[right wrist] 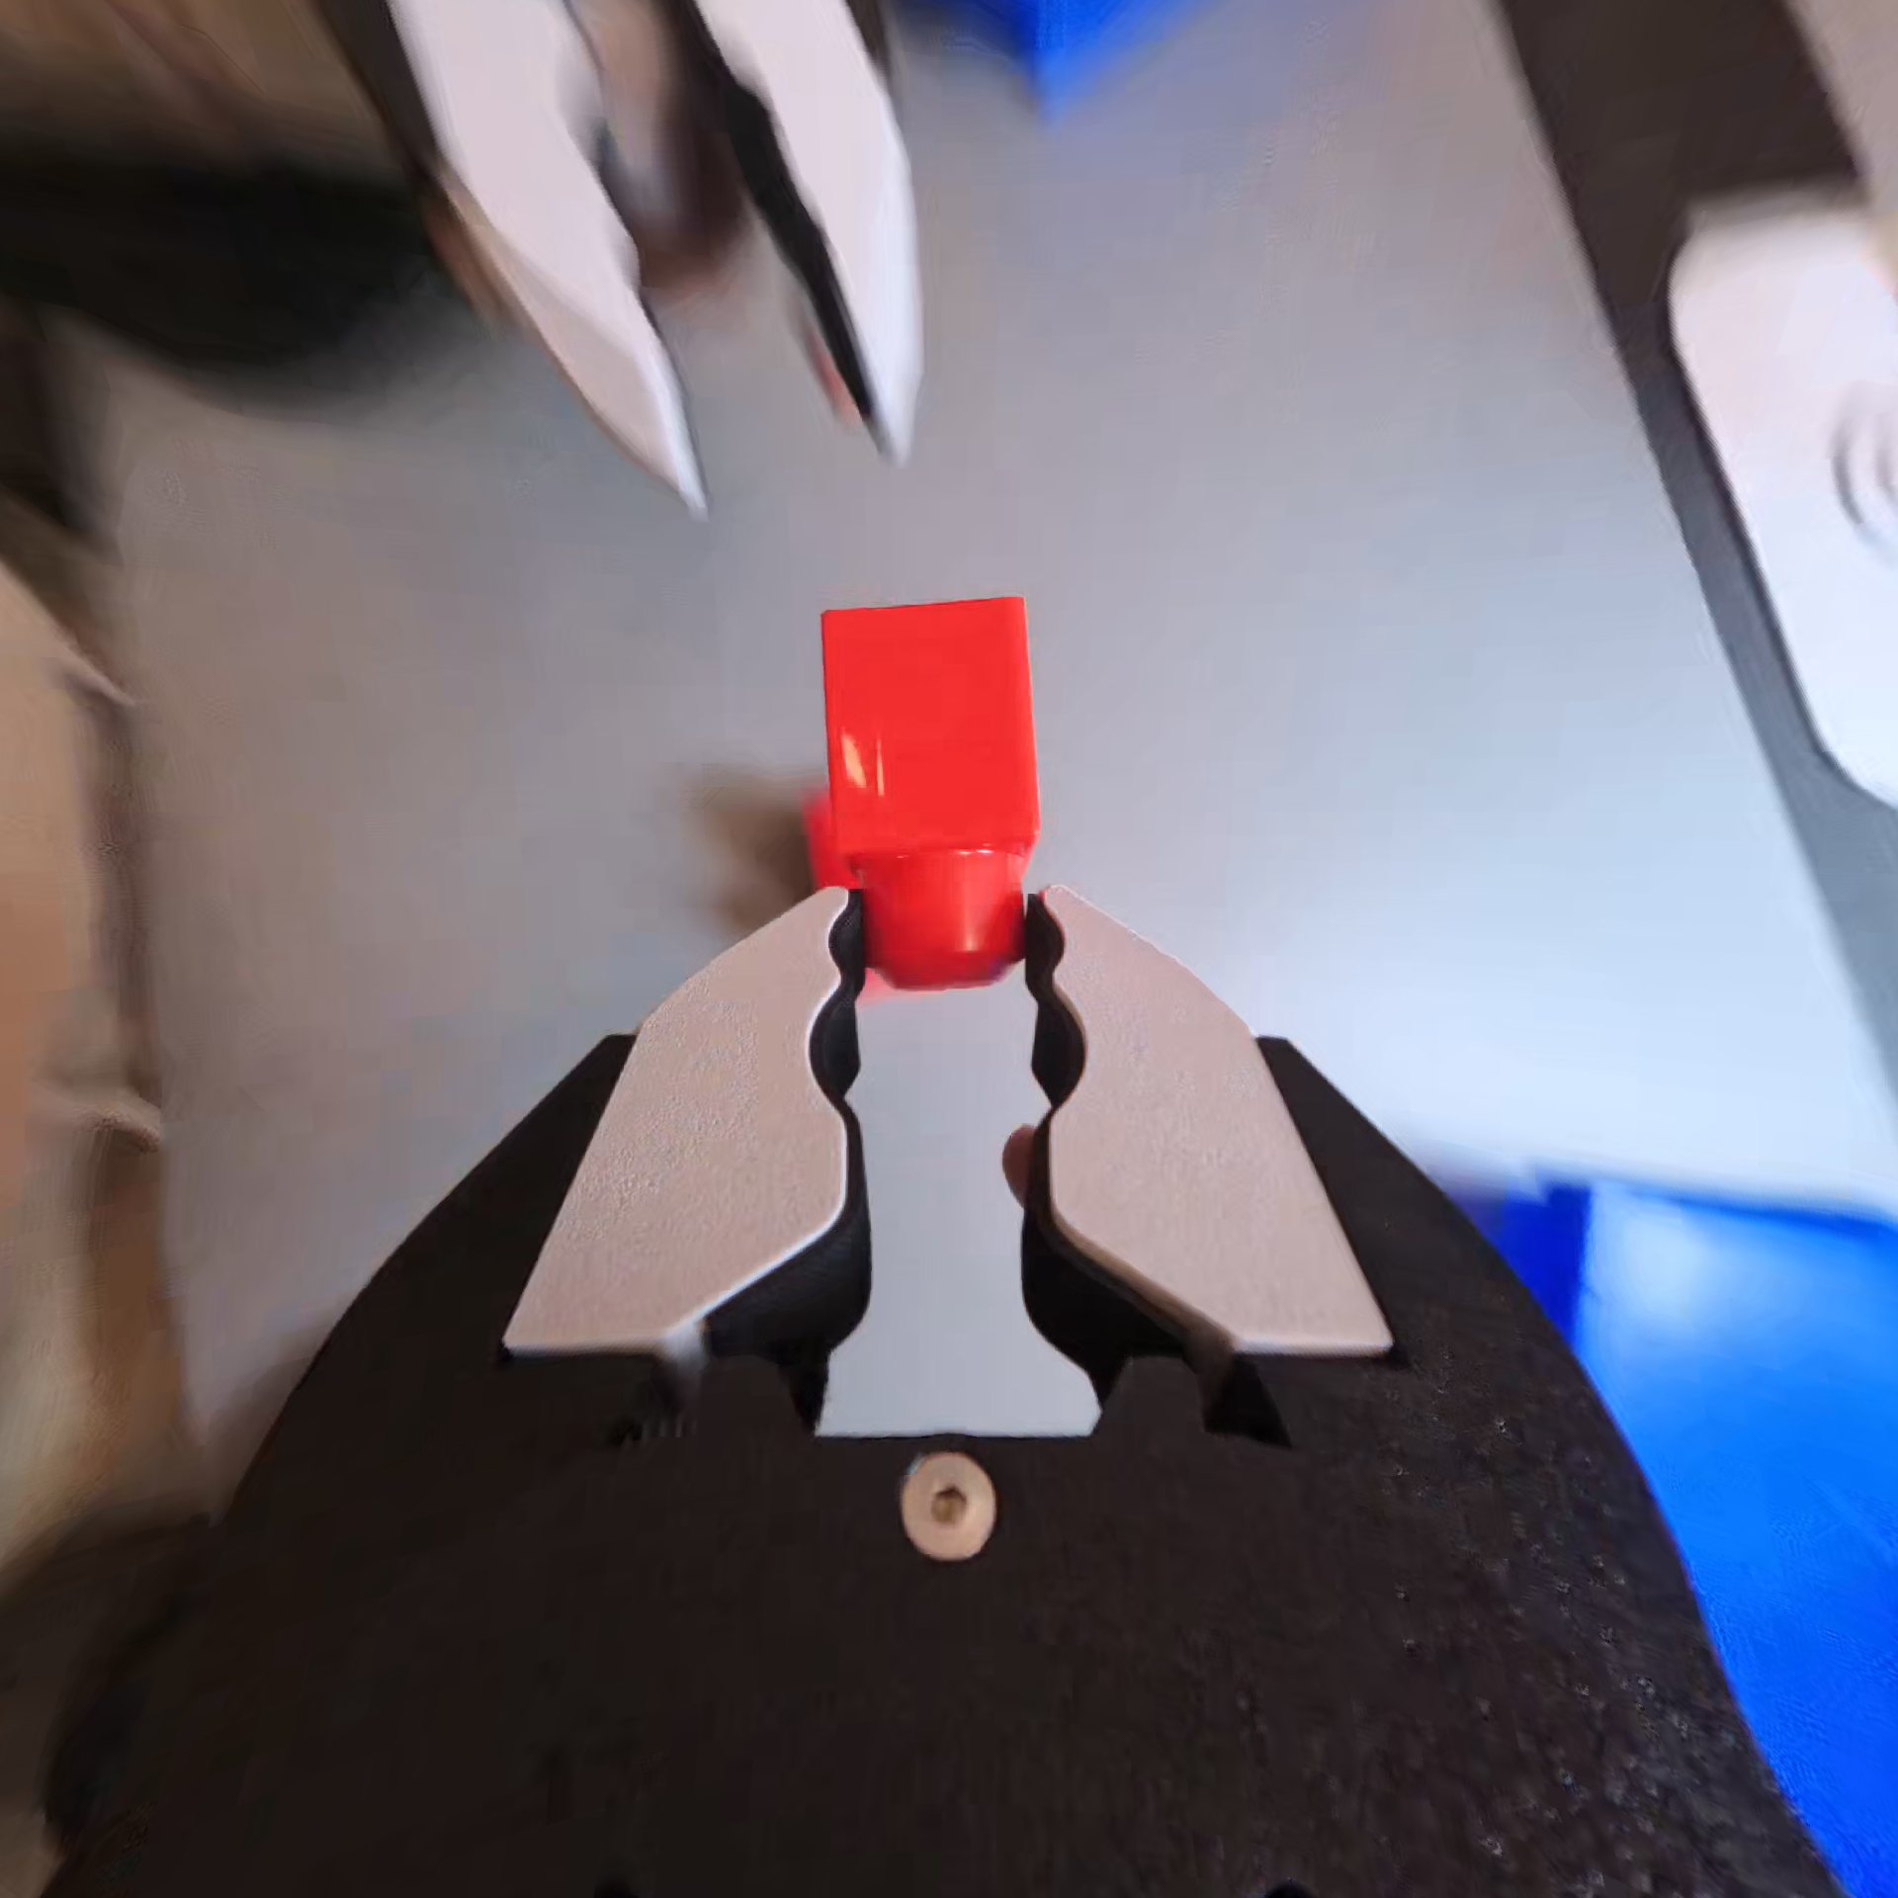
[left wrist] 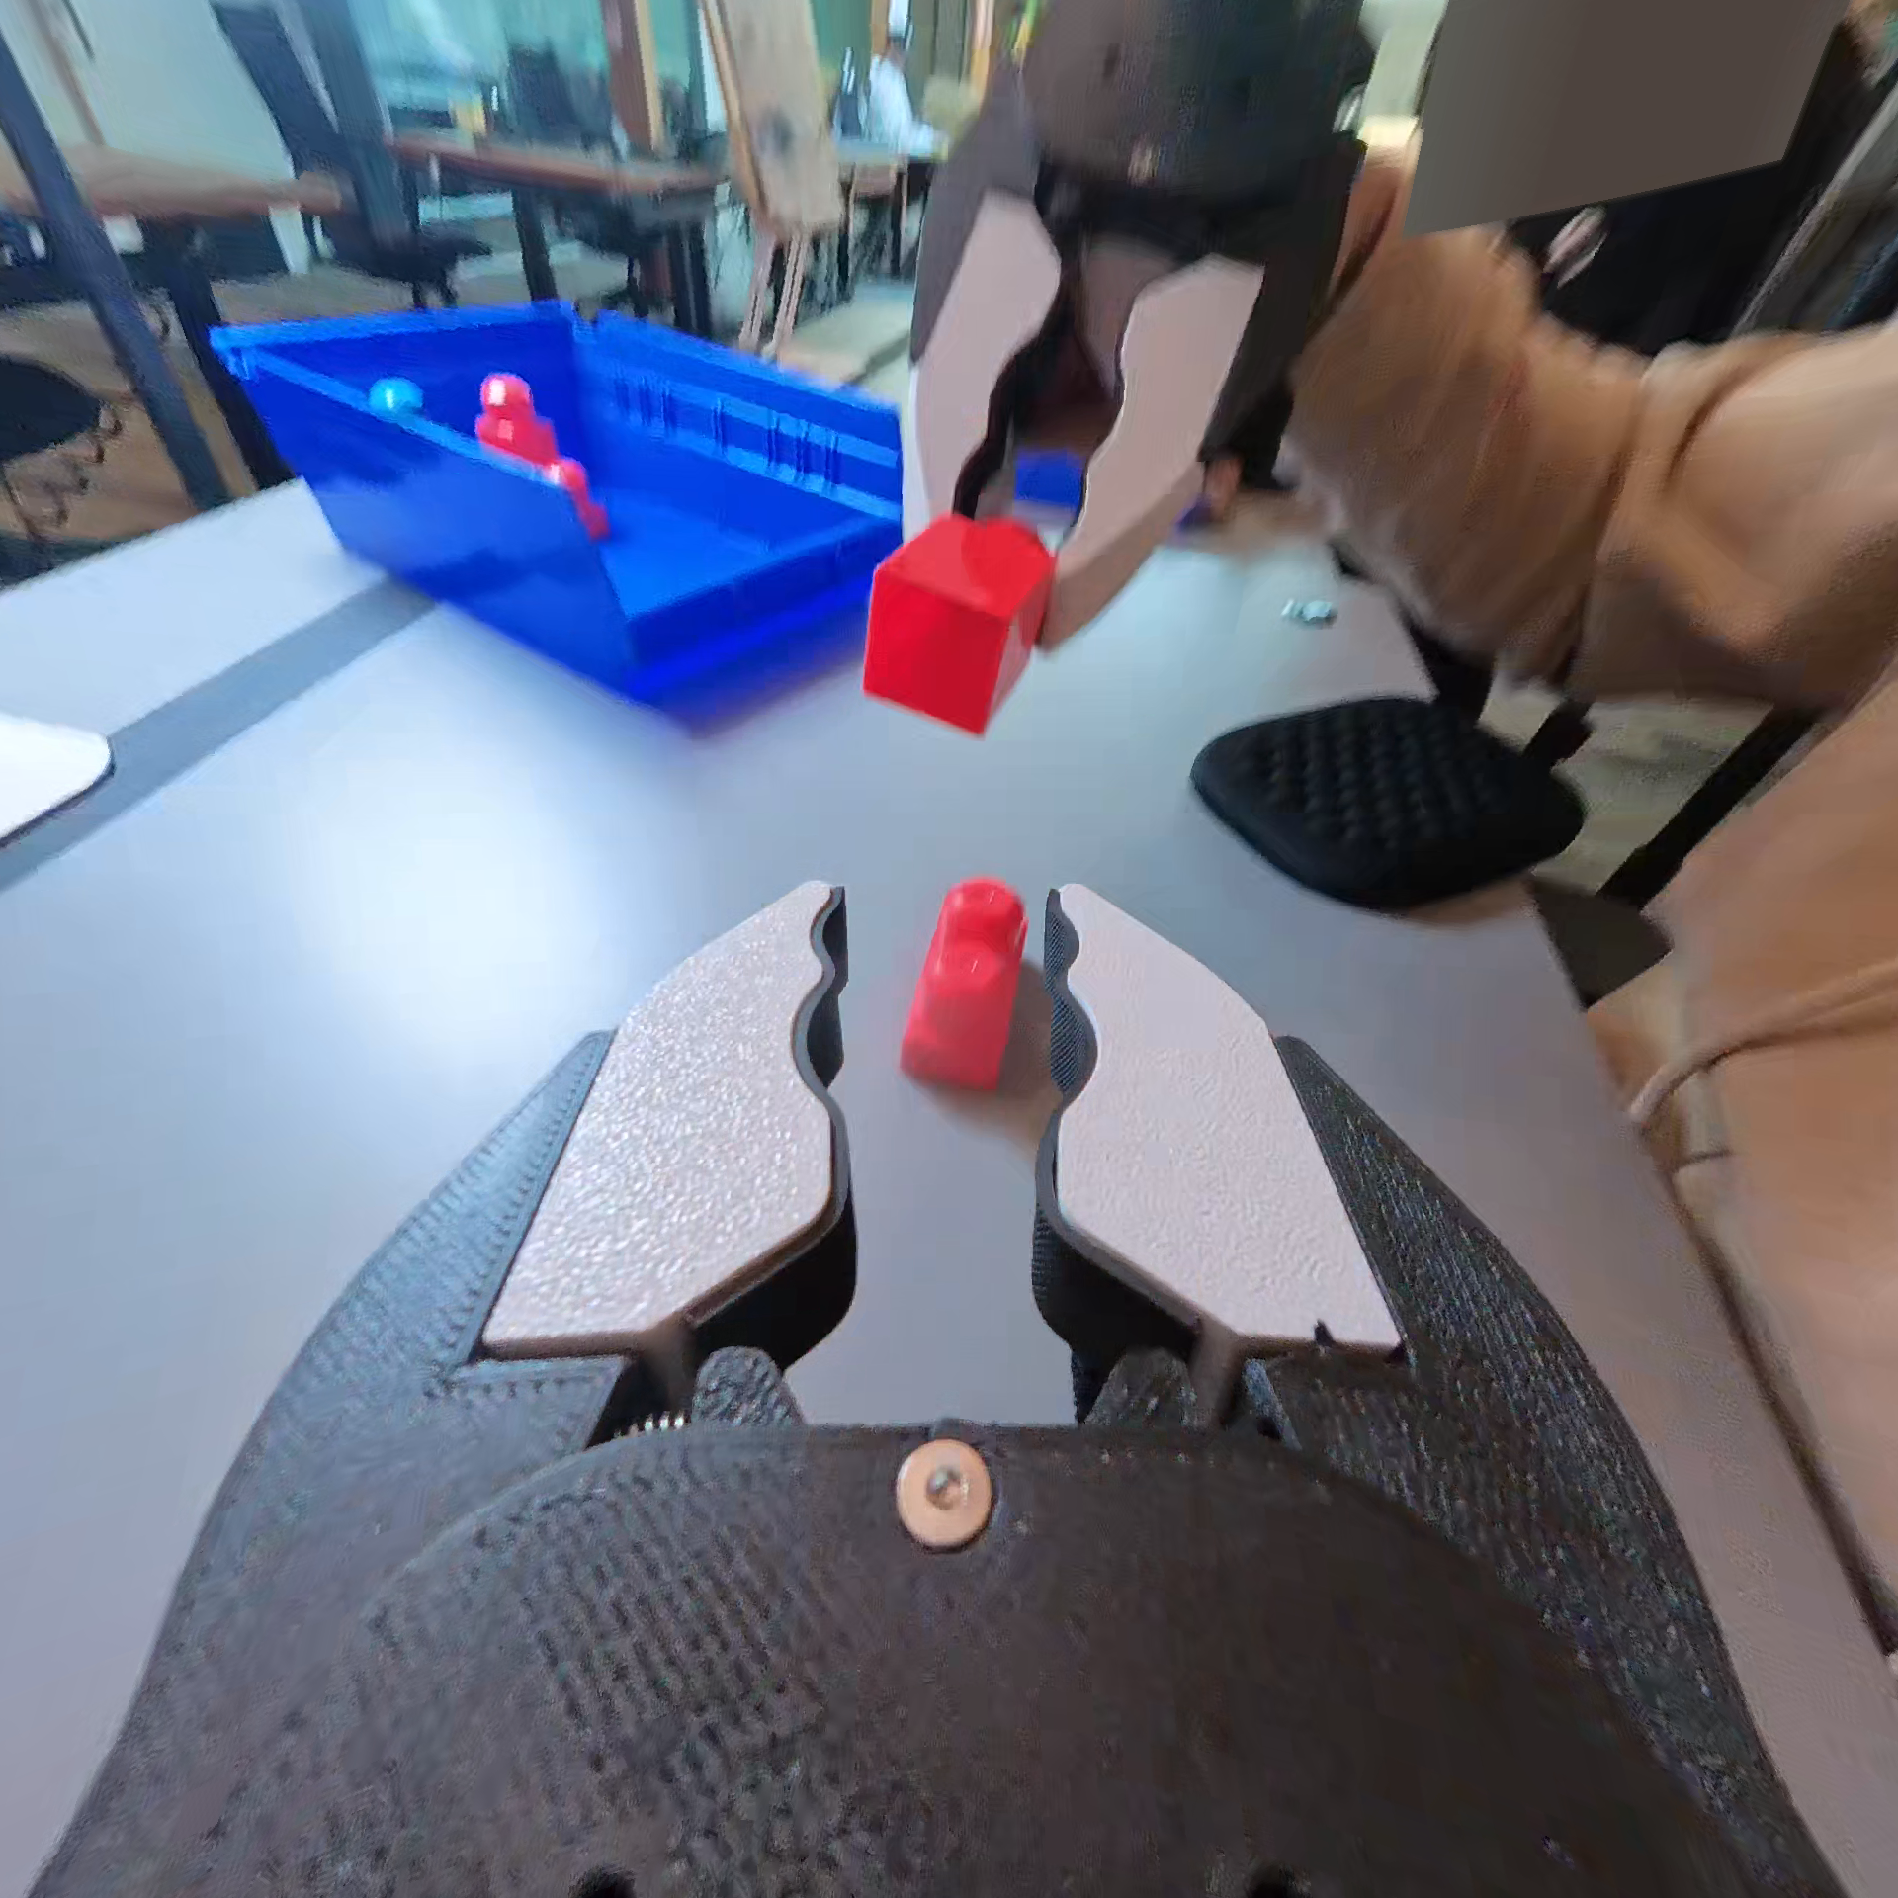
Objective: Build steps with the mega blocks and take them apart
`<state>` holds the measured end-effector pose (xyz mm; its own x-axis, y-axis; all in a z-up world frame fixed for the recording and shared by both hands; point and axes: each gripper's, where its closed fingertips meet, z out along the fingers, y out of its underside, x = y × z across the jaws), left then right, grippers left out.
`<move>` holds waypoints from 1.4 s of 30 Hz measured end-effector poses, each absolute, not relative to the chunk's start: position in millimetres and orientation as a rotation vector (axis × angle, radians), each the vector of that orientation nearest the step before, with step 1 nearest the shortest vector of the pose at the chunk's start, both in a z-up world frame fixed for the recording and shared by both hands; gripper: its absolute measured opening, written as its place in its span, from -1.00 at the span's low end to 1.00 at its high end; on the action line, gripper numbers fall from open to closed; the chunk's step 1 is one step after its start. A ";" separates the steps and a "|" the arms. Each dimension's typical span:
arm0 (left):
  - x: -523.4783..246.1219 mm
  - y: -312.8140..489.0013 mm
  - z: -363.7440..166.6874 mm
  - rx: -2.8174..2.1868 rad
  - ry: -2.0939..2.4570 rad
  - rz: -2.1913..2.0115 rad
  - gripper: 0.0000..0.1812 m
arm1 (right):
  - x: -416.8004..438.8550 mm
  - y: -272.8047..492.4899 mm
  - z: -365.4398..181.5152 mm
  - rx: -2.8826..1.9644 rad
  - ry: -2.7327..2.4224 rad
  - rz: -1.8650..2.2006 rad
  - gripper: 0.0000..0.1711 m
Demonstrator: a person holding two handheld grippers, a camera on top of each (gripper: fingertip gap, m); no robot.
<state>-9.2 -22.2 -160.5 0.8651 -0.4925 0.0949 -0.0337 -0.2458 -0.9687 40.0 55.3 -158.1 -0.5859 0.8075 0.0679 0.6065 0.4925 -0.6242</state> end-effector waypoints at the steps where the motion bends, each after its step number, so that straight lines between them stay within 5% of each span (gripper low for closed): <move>1: -11.2 -22.5 -171.9 -1.833 0.412 -0.434 -0.58 | 55.4 80.1 -171.4 -1.197 -2.506 0.502 -0.65; 5: -11.6 -20.5 -196.5 -1.943 0.457 -0.397 -0.56 | 108.1 130.8 -205.7 -1.153 -2.870 -0.317 -0.65; 12: -13.0 -24.0 -210.0 -1.987 0.484 -0.355 -0.56 | 96.7 119.5 -245.1 -0.991 -2.986 -0.601 -0.64; 17: -23.0 -23.9 -202.2 -1.963 0.453 -0.351 -0.57 | 52.1 66.1 -233.7 -0.857 -2.856 -0.028 -0.28; 21: -28.3 -24.1 -199.1 -1.948 0.428 -0.372 -0.57 | 39.4 32.9 -253.2 -0.773 -2.813 0.171 -0.32; 24: -26.1 -26.0 -198.3 -1.933 0.439 -0.398 -0.56 | 23.1 39.6 -267.2 -0.731 -2.701 0.057 -0.61; 35: 8.9 -26.0 -159.8 -1.697 0.476 -0.497 -0.49 | -1.9 -27.9 -159.8 -0.970 -2.097 1.413 -0.61; 42: 6.1 -33.1 -142.6 -1.628 0.458 -0.537 -0.63 | 8.1 -12.7 -140.1 -0.895 -2.070 1.435 -0.48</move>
